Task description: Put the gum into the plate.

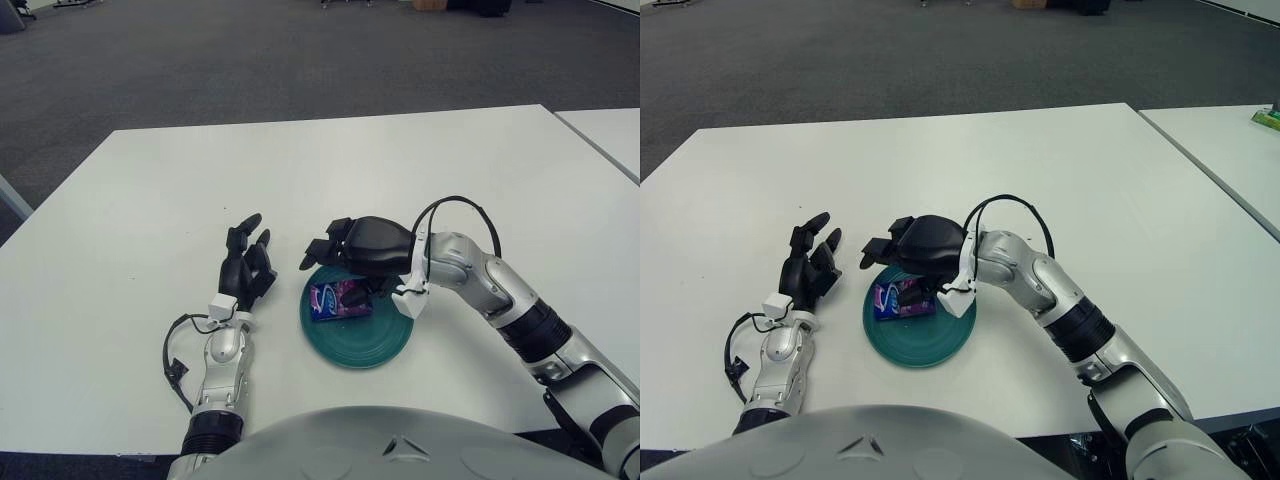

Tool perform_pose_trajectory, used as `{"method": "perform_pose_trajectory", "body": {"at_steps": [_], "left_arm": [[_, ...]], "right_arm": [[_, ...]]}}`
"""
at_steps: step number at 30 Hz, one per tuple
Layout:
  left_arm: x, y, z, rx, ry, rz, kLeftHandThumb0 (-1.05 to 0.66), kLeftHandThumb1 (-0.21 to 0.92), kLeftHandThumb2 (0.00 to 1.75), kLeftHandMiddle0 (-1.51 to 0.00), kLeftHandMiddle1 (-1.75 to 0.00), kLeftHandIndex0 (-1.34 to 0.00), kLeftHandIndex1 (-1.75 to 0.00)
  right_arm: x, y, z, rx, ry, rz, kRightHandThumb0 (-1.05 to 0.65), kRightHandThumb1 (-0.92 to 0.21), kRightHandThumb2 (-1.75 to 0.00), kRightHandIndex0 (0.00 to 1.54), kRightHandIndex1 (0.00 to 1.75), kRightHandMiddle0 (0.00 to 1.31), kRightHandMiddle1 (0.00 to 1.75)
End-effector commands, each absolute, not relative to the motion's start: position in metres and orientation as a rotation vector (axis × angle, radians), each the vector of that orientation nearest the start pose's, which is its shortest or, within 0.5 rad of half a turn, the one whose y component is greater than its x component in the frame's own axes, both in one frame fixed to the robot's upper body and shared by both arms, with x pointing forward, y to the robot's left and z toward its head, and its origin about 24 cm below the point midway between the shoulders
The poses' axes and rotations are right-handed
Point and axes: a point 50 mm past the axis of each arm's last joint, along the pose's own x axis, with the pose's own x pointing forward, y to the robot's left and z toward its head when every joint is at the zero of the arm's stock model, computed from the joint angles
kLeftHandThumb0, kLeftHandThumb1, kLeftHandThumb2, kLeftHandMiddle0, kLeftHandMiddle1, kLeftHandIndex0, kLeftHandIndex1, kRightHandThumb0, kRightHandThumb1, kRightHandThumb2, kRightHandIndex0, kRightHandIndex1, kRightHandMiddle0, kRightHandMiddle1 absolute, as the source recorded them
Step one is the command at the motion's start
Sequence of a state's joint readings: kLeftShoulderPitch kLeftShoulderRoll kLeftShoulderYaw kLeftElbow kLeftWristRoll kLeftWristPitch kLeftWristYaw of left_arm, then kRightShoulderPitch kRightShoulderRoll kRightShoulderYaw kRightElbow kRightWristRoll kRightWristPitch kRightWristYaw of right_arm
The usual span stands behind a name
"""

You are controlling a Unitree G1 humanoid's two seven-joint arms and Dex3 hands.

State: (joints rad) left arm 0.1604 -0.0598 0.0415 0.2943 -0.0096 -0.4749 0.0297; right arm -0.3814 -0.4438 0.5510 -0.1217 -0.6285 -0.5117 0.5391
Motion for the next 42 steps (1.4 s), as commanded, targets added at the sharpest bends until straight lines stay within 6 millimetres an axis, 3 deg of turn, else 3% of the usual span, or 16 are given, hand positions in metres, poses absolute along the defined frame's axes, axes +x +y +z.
{"method": "perform_pose_trajectory", "body": {"at_steps": [1,6,18,23,27,30,35,39,42], "left_arm": [[0.196,0.157,-0.031,-0.034,0.067,0.136,-0.71,0.92,0.98,-0.48,-0.03,-0.02,-0.87],[0.196,0.155,-0.03,-0.029,0.076,0.147,-0.7,0.92,0.99,-0.48,-0.02,-0.01,-0.86],[0.2,0.151,-0.024,0.01,0.097,0.234,-0.65,0.92,0.98,-0.5,-0.03,-0.03,-0.86],[0.198,0.145,-0.02,-0.007,0.075,0.213,-0.68,0.92,0.96,-0.52,-0.04,-0.03,-0.86],[0.195,0.141,-0.02,-0.045,0.064,0.162,-0.7,0.92,0.93,-0.52,-0.04,-0.03,-0.86],[0.193,0.145,-0.026,-0.089,0.075,0.123,-0.73,0.92,0.91,-0.49,-0.02,-0.02,-0.86],[0.192,0.148,-0.033,-0.113,0.096,0.101,-0.8,0.92,0.89,-0.42,0.0,0.0,-0.83],[0.191,0.148,-0.035,-0.107,0.101,0.12,-0.84,0.92,0.88,-0.39,0.0,-0.01,-0.84],[0.191,0.146,-0.034,-0.098,0.098,0.118,-0.86,0.92,0.86,-0.4,-0.01,-0.04,-0.87]], "right_arm": [[0.233,-0.046,0.118,-1.257,-0.736,1.186,-1.03,-0.92,-1.07,0.41,0.23,0.0,0.37],[0.233,-0.046,0.119,-1.259,-0.718,1.191,-1.04,-0.92,-1.08,0.39,0.13,0.0,0.32],[0.237,-0.048,0.122,-1.215,-0.67,1.179,-1.05,-0.92,-1.09,0.38,0.07,0.0,0.32],[0.249,-0.063,0.135,-1.169,-0.653,1.092,-1.04,-0.92,-1.06,0.38,0.05,0.0,0.36],[0.261,-0.07,0.125,-1.107,-0.609,1.001,-1.03,-0.92,-1.03,0.37,0.04,0.0,0.37],[0.274,-0.076,0.111,-0.936,-0.538,0.856,-1.03,-0.92,-1.0,0.36,0.03,0.0,0.39],[0.277,-0.09,0.097,-0.706,-0.432,0.684,-1.02,-0.92,-0.95,0.34,0.01,0.0,0.43],[0.276,-0.112,0.071,-0.323,-0.303,0.455,-1.01,-0.92,-0.92,0.36,0.02,0.0,0.52],[0.276,-0.12,0.06,-0.148,-0.25,0.345,-0.98,-0.92,-0.89,0.39,0.03,0.0,0.6]]}}
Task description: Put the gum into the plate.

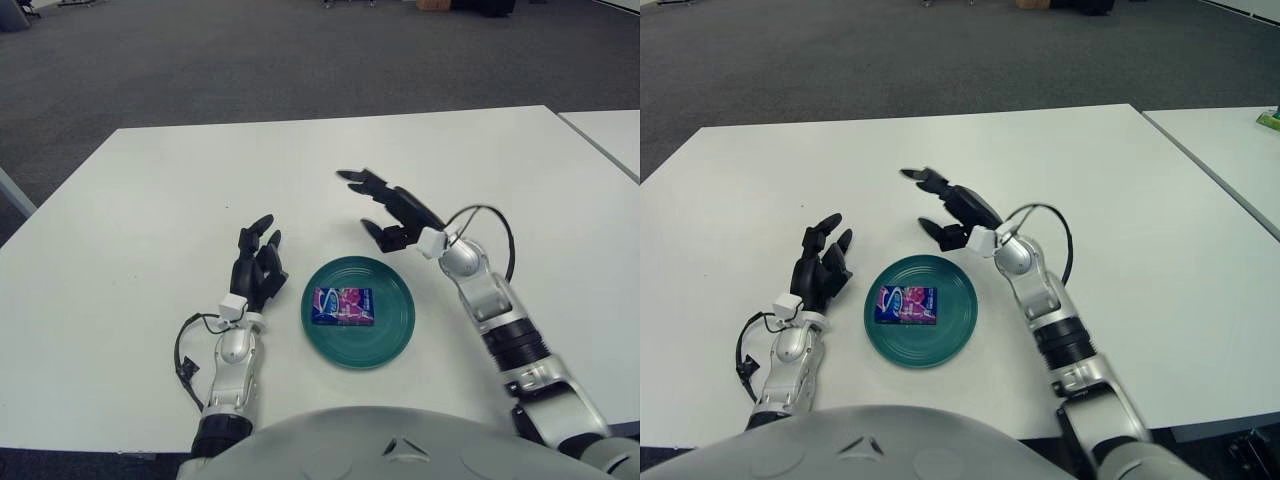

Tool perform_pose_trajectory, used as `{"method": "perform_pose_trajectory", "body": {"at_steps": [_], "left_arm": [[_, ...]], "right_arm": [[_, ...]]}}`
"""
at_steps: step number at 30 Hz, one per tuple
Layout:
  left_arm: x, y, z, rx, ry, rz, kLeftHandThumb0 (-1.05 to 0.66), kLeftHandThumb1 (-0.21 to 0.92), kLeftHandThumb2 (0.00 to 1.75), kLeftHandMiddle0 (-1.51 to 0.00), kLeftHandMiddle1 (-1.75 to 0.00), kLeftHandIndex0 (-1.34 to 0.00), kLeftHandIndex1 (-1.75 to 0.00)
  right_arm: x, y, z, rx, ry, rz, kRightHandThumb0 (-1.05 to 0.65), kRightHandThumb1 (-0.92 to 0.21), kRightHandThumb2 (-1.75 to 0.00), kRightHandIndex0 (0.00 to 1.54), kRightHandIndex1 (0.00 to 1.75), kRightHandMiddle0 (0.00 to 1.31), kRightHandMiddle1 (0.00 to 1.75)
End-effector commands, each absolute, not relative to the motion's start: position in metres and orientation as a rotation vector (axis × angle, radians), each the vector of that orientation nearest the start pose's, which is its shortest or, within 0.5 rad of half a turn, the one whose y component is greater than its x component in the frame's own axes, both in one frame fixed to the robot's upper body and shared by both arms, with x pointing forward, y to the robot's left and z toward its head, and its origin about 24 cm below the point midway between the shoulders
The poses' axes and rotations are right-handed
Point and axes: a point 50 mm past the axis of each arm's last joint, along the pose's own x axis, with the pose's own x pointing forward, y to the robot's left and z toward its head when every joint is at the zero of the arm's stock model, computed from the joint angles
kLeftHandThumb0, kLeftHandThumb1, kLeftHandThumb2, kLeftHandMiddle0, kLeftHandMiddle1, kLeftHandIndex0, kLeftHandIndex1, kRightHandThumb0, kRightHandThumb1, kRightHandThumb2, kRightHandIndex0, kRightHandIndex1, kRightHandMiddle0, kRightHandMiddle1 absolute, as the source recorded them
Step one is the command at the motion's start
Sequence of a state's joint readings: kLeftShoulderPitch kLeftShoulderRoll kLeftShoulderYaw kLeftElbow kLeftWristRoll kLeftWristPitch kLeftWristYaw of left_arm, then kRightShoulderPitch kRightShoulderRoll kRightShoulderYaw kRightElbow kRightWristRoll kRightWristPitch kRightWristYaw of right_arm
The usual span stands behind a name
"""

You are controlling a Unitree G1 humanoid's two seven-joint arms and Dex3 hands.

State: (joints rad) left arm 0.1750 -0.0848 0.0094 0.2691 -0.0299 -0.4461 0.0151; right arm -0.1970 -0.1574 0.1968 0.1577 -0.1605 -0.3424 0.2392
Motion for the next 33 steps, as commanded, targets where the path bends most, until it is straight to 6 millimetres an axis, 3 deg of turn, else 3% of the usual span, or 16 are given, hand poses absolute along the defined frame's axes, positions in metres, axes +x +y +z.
{"method": "perform_pose_trajectory", "body": {"at_steps": [1,5,13,20,24,33], "left_arm": [[0.191,0.145,-0.034,-0.096,0.096,0.114,-0.86,0.92,0.86,-0.4,-0.01,-0.05,-0.87],[0.191,0.14,-0.029,-0.092,0.073,0.09,-0.87,0.92,0.85,-0.42,-0.02,-0.09,-0.91],[0.185,0.141,-0.028,-0.095,0.06,0.06,-0.87,0.92,0.84,-0.43,-0.02,-0.08,-0.91],[0.18,0.145,-0.028,-0.101,0.06,0.061,-0.88,0.92,0.85,-0.43,-0.02,-0.08,-0.91],[0.178,0.147,-0.028,-0.098,0.062,0.06,-0.88,0.92,0.85,-0.44,-0.03,-0.08,-0.92],[0.173,0.15,-0.027,-0.094,0.069,0.068,-0.86,0.92,0.86,-0.45,-0.02,-0.07,-0.91]], "right_arm": [[0.276,-0.122,0.058,-0.099,-0.234,0.312,-0.97,-0.92,-0.88,0.4,0.03,0.0,0.63],[0.273,-0.134,0.048,0.062,-0.177,0.161,-0.89,-0.92,-0.85,0.43,0.04,0.0,0.76],[0.256,-0.189,0.029,0.114,-0.092,-0.024,-0.83,-0.92,-0.88,0.47,0.04,0.01,0.86],[0.239,-0.201,0.015,0.126,-0.024,-0.102,-0.8,-0.92,-0.88,0.52,0.06,0.03,0.87],[0.219,-0.205,0.004,0.116,0.033,-0.116,-0.77,-0.92,-0.88,0.51,0.05,0.02,0.86],[0.209,-0.204,-0.007,0.101,0.107,-0.121,-0.75,-0.92,-0.87,0.49,0.03,0.0,0.83]]}}
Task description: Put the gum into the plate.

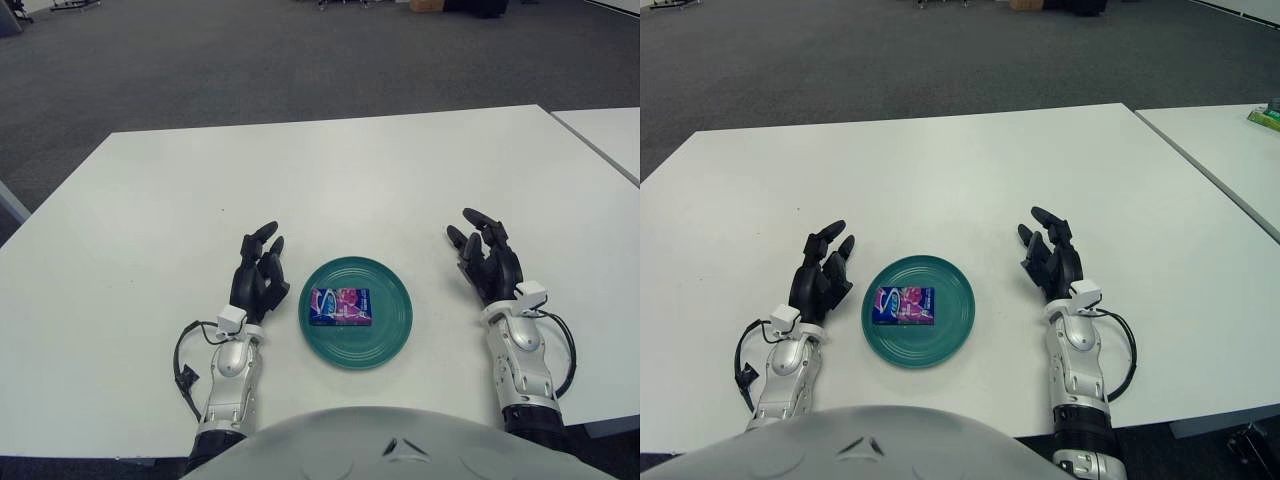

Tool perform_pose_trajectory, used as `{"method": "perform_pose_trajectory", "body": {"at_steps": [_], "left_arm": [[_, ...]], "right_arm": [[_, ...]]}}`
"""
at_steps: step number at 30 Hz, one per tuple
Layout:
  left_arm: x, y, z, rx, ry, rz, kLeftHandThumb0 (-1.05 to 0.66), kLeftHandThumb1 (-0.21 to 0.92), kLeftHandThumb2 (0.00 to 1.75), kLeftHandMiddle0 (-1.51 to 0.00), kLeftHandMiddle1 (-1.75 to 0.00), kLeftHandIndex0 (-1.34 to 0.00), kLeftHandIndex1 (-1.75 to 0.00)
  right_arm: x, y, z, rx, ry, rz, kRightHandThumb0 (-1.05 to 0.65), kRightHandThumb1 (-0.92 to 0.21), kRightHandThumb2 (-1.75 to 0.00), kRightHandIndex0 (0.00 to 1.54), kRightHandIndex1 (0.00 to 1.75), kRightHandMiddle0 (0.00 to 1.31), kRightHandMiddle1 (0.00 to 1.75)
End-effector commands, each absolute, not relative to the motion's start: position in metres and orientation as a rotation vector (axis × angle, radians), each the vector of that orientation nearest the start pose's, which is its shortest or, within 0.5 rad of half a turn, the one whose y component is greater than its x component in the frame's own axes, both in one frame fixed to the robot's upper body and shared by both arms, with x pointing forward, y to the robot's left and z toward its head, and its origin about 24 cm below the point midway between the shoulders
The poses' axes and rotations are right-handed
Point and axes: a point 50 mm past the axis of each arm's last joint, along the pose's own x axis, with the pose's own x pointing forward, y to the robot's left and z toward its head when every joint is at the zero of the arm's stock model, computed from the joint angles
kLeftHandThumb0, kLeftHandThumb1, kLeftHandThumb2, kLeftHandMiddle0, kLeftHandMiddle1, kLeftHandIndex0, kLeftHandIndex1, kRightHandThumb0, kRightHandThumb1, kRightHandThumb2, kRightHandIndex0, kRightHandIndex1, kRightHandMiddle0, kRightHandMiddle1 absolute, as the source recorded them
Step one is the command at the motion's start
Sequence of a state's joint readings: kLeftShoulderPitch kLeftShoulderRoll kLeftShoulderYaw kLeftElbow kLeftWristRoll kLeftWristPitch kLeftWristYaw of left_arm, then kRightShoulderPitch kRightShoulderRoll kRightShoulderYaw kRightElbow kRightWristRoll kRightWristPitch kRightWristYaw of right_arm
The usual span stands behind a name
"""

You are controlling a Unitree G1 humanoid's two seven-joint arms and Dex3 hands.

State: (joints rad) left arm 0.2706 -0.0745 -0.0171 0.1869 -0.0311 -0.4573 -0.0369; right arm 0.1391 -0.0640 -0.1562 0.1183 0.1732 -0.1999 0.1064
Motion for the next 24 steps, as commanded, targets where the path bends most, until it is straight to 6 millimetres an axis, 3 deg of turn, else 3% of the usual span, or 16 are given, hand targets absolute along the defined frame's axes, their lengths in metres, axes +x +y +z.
{"method": "perform_pose_trajectory", "body": {"at_steps": [1,7,24], "left_arm": [[0.172,0.151,-0.027,-0.094,0.07,0.069,-0.86,0.92,0.86,-0.45,-0.02,-0.06,-0.9],[0.167,0.152,-0.026,-0.107,0.076,0.075,-0.85,0.92,0.87,-0.46,-0.03,-0.05,-0.9],[0.161,0.158,-0.025,-0.128,0.091,0.093,-0.86,0.92,0.86,-0.48,-0.03,-0.02,-0.89]], "right_arm": [[0.209,-0.203,-0.009,0.1,0.114,-0.122,-0.75,-0.92,-0.87,0.48,0.03,0.0,0.83],[0.21,-0.202,-0.027,0.102,0.189,-0.129,-0.77,-0.92,-0.87,0.47,0.02,0.01,0.83],[0.199,-0.191,-0.034,0.105,0.236,-0.133,-0.76,-0.92,-0.87,0.49,0.02,0.01,0.83]]}}
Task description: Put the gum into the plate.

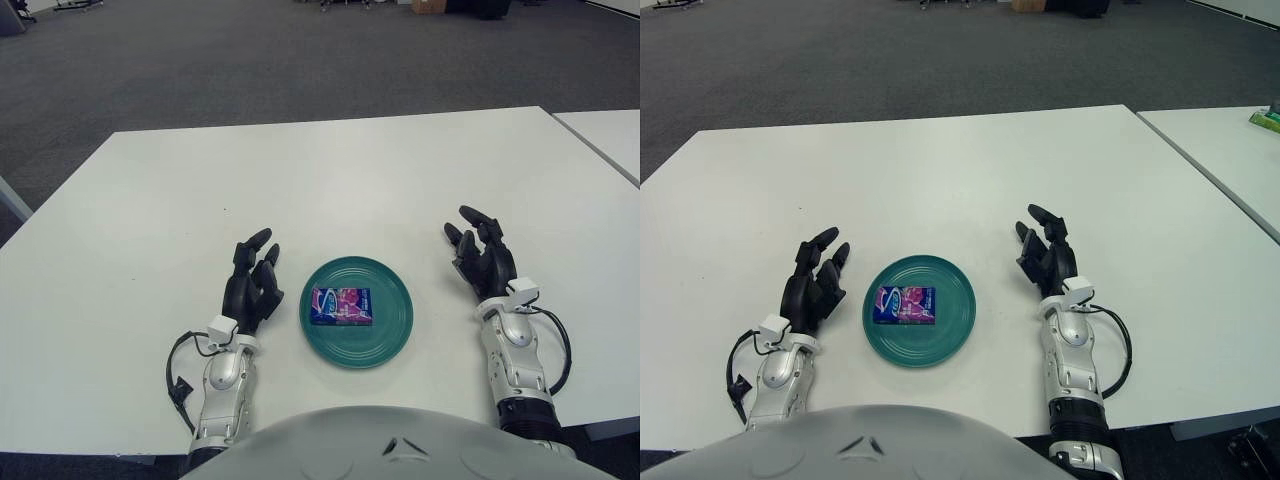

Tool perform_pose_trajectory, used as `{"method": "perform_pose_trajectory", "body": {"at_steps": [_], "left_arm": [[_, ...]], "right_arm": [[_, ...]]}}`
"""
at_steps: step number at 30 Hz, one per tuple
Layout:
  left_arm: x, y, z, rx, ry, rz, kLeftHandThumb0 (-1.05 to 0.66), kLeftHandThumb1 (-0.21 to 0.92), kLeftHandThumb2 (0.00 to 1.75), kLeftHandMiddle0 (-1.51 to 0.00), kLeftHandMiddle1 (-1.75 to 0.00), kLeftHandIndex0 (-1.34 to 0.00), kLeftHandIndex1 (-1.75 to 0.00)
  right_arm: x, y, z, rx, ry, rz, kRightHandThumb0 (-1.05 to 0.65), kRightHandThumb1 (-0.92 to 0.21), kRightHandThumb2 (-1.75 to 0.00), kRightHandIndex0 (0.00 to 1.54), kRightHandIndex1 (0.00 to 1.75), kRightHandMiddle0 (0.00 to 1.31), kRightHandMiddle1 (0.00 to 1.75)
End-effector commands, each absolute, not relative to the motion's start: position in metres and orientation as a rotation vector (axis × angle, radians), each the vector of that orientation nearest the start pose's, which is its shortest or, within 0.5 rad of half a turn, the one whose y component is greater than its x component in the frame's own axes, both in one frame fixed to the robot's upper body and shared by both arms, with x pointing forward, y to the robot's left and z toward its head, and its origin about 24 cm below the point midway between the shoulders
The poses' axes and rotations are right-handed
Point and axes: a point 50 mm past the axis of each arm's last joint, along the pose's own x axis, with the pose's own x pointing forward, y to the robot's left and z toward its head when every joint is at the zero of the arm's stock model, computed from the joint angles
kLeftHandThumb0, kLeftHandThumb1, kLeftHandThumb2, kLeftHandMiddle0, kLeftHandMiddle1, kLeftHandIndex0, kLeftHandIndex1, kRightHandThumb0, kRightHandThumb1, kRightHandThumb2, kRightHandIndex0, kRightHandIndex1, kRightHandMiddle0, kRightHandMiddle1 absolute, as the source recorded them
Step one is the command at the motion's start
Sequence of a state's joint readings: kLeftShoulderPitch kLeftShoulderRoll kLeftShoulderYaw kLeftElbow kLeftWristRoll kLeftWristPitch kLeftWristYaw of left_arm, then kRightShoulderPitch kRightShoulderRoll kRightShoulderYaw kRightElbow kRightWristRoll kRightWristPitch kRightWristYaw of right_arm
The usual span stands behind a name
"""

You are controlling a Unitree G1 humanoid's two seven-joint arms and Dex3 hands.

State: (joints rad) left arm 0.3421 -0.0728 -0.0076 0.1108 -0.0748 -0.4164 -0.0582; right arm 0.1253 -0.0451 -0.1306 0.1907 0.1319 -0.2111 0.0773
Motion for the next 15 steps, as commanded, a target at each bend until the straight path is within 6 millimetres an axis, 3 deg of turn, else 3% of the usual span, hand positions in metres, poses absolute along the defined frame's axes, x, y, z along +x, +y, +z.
{"method": "perform_pose_trajectory", "body": {"at_steps": [1,15], "left_arm": [[0.1612,0.1582,-0.0248,-0.129,0.091,0.093,-0.86,0.92,0.86,-0.48,-0.03,-0.02,-0.89],[0.1616,0.1642,-0.025,-0.1,0.095,0.091,-0.86,0.92,0.84,-0.47,-0.02,-0.02,-0.89]], "right_arm": [[0.1984,-0.1903,-0.0338,0.105,0.238,-0.134,-0.76,-0.92,-0.87,0.5,0.03,0.01,0.82],[0.1942,-0.1837,-0.0419,0.144,0.277,-0.157,-0.74,-0.92,-0.84,0.52,0.03,0.01,0.81]]}}
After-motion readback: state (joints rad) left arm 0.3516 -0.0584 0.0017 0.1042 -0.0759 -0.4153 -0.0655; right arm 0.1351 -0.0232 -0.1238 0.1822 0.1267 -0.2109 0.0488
